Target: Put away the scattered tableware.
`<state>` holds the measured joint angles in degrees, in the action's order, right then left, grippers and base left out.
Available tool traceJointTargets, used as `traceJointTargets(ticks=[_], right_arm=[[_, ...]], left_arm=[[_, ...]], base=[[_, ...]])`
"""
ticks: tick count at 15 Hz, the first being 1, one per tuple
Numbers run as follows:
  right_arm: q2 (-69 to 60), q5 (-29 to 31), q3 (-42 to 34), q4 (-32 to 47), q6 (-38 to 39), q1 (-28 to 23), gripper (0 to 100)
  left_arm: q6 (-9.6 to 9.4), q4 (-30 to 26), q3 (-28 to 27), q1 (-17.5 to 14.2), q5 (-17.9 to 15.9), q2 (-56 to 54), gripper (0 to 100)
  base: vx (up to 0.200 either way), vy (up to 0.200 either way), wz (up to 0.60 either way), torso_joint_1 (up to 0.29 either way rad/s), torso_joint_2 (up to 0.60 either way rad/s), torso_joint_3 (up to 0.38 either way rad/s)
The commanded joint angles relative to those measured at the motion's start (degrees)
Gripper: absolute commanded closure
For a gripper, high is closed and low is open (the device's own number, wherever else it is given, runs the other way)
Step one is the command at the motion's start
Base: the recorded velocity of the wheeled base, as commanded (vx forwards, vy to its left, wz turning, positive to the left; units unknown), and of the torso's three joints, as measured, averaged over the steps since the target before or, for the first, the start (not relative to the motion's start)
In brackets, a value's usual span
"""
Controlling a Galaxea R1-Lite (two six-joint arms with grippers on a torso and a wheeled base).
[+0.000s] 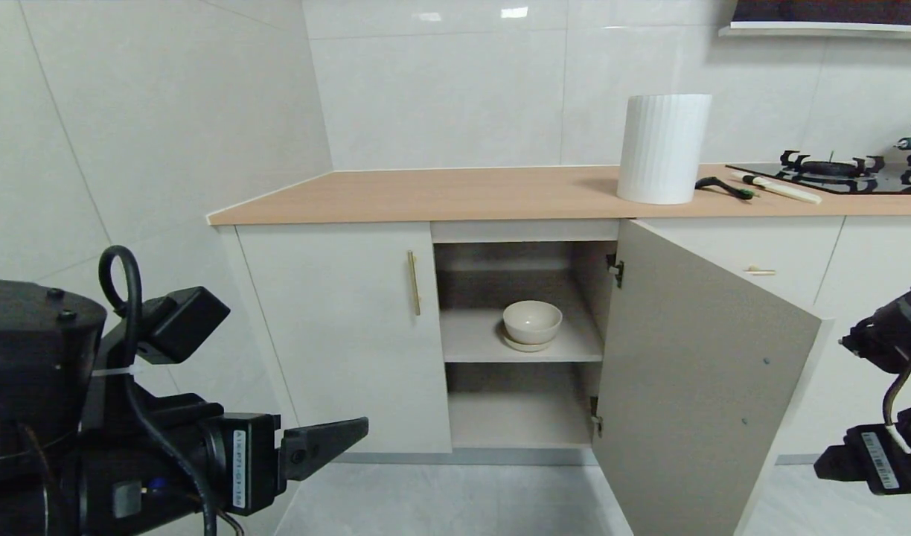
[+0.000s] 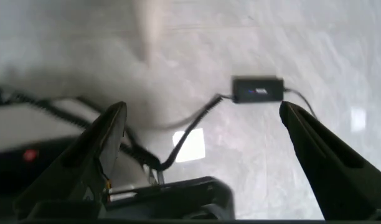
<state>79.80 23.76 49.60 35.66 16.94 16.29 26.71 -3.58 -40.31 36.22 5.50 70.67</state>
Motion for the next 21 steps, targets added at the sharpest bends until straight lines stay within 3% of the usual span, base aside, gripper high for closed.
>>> traceJointTargets(ticks=[1,4,6,9,11,16,21], right_arm=[[0.09,0.06,1.11,-0.33,-1.56,-5.65,0],[1.15,-0.2,2.6,-2.87,-2.79,-11.89,0],[4.66,-0.73,2.6,-11.05,-2.53,-15.94,0],[8.53,-5.74,2.6,-19.75,-1.3,-19.19,0],[9.5,-8.55,2.69,-20.8,-0.6,-20.15,0],[13.1,-8.82,2.25,-24.14,1.07,-19.71,0],[14.24,-9.35,1.55,-24.14,5.03,-13.65,0]], left_arm=[[0.01,-0.02,-0.03,-0.01,0.04,0.08,0],[0.01,-0.02,-0.03,-0.01,0.04,0.08,0],[0.01,-0.02,-0.03,-0.01,-0.05,0.17,0],[0.1,-0.02,-0.03,-0.01,0.04,0.17,0],[0.1,0.07,-0.03,-0.01,0.04,0.08,0],[0.27,0.07,-0.03,-0.01,-0.05,0.08,0],[0.27,0.07,-0.03,-0.01,-0.05,0.17,0]], base=[[0.0,0.0,0.0,0.0,0.0,0.0],[0.0,0.0,0.0,0.0,0.0,0.0],[0.0,0.0,0.0,0.0,0.0,0.0],[0.0,0.0,0.0,0.0,0.0,0.0],[0.0,0.0,0.0,0.0,0.0,0.0],[0.0,0.0,0.0,0.0,0.0,0.0],[0.0,0.0,0.0,0.0,0.0,0.0]])
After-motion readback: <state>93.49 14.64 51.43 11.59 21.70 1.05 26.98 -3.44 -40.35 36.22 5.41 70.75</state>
